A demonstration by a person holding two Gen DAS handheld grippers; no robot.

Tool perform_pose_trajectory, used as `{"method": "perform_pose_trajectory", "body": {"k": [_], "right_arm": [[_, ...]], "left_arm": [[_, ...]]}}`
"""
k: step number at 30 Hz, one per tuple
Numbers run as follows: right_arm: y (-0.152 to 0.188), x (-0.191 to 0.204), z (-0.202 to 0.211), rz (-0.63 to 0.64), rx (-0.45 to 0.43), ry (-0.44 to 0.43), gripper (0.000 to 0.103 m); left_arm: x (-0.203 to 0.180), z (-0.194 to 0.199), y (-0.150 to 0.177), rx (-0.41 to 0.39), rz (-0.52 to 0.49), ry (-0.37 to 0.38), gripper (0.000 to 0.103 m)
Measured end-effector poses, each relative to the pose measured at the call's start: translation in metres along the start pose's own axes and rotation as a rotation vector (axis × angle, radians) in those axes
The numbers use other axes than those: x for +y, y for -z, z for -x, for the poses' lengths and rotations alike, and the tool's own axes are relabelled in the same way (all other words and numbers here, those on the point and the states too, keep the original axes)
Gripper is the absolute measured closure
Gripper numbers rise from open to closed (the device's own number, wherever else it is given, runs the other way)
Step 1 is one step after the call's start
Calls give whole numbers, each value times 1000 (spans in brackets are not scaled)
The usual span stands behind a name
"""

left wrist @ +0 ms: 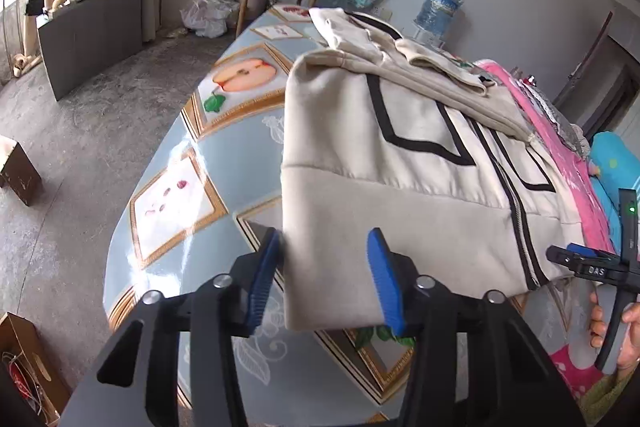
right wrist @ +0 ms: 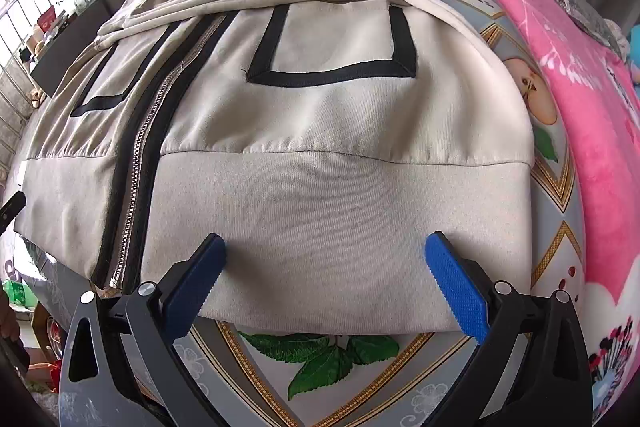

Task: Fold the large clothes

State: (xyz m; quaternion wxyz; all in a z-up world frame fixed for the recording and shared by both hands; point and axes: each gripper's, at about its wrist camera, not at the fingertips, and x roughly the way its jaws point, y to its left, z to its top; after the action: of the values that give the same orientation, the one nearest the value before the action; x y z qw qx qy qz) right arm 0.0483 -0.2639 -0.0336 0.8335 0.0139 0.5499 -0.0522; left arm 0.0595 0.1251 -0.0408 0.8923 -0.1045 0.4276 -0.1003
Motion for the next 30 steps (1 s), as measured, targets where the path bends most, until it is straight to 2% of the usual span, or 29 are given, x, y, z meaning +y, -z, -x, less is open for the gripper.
{"method": "perform_pose_trajectory", "body": {"k": [4, 10, 14, 18, 21, 24, 27, 30], "right_arm": [[0, 0, 0, 2, -7, -2, 7], [3, -1, 1, 14, -22, -13, 7], [5, -1, 2, 28, -38, -23, 7], [6, -3, 4, 47, -34, -38, 7], [8, -7, 10, 59, -21, -58, 7], [19, -17, 36, 49, -80, -82, 7], [33, -32, 62, 37, -127, -111, 7], [47, -56, 77, -21, -139, -79, 7]], "left_arm": [[-1, -2, -3, 8, 10, -13, 63], [10, 11, 7, 87, 112, 83, 76], [14, 20, 19, 120, 152, 105, 77], [16, 17, 21, 103, 184, 101, 80], [16, 17, 19, 88, 201, 99, 87], [14, 20, 17, 72, 186, 102, 96], [5, 28, 15, 32, 133, 103, 97], [3, 28, 11, 27, 124, 122, 97]]}}
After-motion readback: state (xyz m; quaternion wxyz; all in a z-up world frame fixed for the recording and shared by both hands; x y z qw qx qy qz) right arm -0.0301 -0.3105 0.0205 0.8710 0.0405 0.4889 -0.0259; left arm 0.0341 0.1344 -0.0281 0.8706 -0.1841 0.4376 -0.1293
